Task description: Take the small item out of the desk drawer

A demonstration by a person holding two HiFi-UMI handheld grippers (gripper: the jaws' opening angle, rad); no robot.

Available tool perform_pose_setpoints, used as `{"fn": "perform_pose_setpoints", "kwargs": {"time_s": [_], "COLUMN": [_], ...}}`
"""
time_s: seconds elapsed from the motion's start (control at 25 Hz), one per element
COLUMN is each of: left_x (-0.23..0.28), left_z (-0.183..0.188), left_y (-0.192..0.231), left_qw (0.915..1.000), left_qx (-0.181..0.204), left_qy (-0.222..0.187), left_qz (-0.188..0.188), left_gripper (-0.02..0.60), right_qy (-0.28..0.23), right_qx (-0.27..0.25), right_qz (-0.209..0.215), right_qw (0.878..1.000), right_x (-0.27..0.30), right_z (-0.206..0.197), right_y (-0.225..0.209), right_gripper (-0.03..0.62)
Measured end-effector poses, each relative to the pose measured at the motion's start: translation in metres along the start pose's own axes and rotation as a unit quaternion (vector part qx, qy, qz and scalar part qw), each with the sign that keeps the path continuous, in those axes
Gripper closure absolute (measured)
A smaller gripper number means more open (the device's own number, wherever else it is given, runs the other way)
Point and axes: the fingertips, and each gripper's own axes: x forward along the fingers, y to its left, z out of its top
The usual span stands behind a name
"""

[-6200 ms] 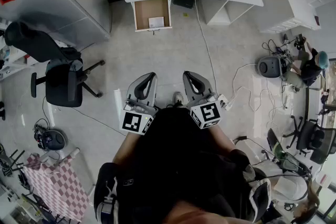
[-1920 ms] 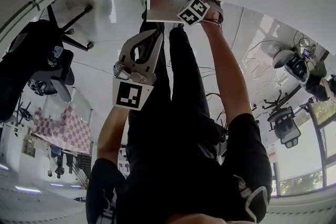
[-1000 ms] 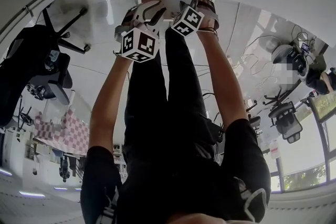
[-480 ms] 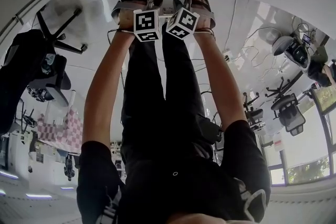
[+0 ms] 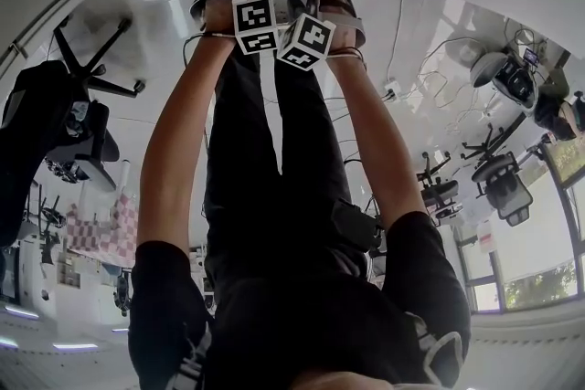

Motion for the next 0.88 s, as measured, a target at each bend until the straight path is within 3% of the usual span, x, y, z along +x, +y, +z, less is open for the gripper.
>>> {"fn": "perform_pose_setpoints", "kwargs": {"time_s": [0.16, 0.24, 0.28, 0.48, 0.76, 0.88], "left_x": [0.01, 0.014, 0.015, 0.013, -0.006, -0.061], "left_z": [0.002, 0.002, 0.002, 0.001, 0.007, 0.031], "left_y": [-0.006, -0.009, -0.009, -0.011, -0.008, -0.014], "left_qw": [0.9997, 0.9996, 0.9996, 0.999, 0.9989, 0.9973], "left_qx": [0.002, 0.006, 0.005, -0.021, -0.045, -0.073], "left_qy": [0.005, 0.006, 0.005, 0.002, -0.002, -0.002], "left_qz": [-0.024, -0.027, -0.028, -0.04, -0.007, 0.005], "left_gripper": [0.402, 0.46, 0.46, 0.477, 0.489, 0.489], "right_qy": [-0.007, -0.007, -0.008, -0.005, -0.049, -0.061], "right_qx": [0.004, 0.005, 0.006, 0.007, 0.035, 0.05], "right_qz": [0.0, 0.0, 0.001, 0.011, 0.007, 0.016], "right_qw": [1.0, 1.0, 1.0, 1.0, 0.998, 0.997], "right_x": [-0.002, -0.003, -0.003, -0.006, -0.043, -0.112], "right_z": [-0.004, -0.005, -0.004, -0.007, -0.006, -0.011], "right_y": [-0.002, -0.001, 0.0, 0.004, 0.008, 0.011], "right_gripper": [0.391, 0.393, 0.393, 0.393, 0.393, 0.392]}}
